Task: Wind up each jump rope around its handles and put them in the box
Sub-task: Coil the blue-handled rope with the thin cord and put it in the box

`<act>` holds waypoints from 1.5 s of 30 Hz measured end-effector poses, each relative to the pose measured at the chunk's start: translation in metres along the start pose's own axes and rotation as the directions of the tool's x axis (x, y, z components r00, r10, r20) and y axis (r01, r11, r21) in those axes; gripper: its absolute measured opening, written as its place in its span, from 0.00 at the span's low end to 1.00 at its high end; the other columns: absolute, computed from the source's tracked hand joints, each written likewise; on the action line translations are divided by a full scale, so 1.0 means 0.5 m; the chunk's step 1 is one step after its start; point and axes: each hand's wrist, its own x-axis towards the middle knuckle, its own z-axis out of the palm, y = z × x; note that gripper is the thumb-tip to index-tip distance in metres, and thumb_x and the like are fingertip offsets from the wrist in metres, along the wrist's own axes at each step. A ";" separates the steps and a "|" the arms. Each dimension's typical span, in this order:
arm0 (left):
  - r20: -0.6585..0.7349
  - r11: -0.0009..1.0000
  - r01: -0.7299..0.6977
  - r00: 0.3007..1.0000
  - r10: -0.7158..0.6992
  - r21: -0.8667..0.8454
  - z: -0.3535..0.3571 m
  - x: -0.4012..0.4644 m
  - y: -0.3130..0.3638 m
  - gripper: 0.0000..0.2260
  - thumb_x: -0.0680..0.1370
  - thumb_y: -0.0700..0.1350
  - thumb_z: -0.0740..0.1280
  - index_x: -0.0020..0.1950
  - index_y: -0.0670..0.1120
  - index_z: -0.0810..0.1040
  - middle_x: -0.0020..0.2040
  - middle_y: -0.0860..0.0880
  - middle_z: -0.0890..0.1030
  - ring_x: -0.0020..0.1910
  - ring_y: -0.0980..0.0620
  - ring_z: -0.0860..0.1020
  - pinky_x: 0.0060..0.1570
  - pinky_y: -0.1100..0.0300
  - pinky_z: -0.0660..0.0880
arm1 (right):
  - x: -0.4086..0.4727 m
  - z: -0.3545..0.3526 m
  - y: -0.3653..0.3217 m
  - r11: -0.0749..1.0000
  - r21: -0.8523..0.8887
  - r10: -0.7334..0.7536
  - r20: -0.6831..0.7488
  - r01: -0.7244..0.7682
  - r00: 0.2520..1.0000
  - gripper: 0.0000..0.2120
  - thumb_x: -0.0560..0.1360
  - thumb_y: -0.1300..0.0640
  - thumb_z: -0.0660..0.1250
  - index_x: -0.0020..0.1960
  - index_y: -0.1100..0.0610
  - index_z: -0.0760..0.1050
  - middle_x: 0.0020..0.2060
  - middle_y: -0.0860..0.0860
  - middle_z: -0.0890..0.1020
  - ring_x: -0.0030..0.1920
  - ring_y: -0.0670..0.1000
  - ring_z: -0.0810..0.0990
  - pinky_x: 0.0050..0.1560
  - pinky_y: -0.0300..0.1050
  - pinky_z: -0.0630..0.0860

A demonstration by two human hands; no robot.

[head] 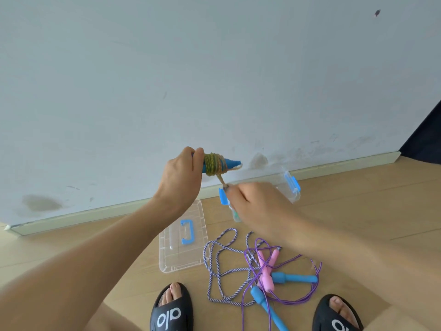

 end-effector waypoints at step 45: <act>-0.069 0.802 -0.478 0.843 0.533 0.358 -0.003 -0.009 0.027 0.15 0.84 0.53 0.50 0.50 0.43 0.68 0.26 0.51 0.66 0.21 0.44 0.66 0.21 0.58 0.62 | 0.060 -0.086 0.012 0.328 0.801 0.342 0.393 -0.501 0.853 0.31 0.71 0.29 0.65 0.50 0.58 0.73 0.34 0.52 0.76 0.22 0.47 0.55 0.19 0.38 0.54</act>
